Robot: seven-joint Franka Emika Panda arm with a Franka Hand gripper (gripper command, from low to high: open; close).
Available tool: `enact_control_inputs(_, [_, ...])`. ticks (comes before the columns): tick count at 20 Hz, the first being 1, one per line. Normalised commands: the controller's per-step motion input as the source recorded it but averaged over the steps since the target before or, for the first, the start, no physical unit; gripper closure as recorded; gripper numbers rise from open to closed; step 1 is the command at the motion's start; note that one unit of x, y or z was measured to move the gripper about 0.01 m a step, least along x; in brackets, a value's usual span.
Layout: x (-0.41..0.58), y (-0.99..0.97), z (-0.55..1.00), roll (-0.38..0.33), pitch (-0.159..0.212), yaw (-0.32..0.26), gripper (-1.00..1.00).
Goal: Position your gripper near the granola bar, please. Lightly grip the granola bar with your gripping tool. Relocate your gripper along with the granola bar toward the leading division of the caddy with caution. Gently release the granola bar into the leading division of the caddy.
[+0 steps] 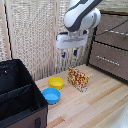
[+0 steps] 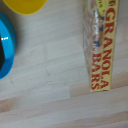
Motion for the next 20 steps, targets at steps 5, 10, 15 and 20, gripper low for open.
enact_control_inputs(5, [-0.163,-0.37,-0.3,0.016,-0.004,0.0,-1.0])
enact_control_inputs(10, [-0.092,-0.05,-0.29,0.0,0.0,-0.024,-1.0])
enact_control_inputs(15, [0.002,-0.1,-0.26,-0.006,0.0,-0.072,-1.0])
enact_control_inputs(20, [0.017,-0.05,-0.33,-0.012,0.0,-0.06,-1.0])
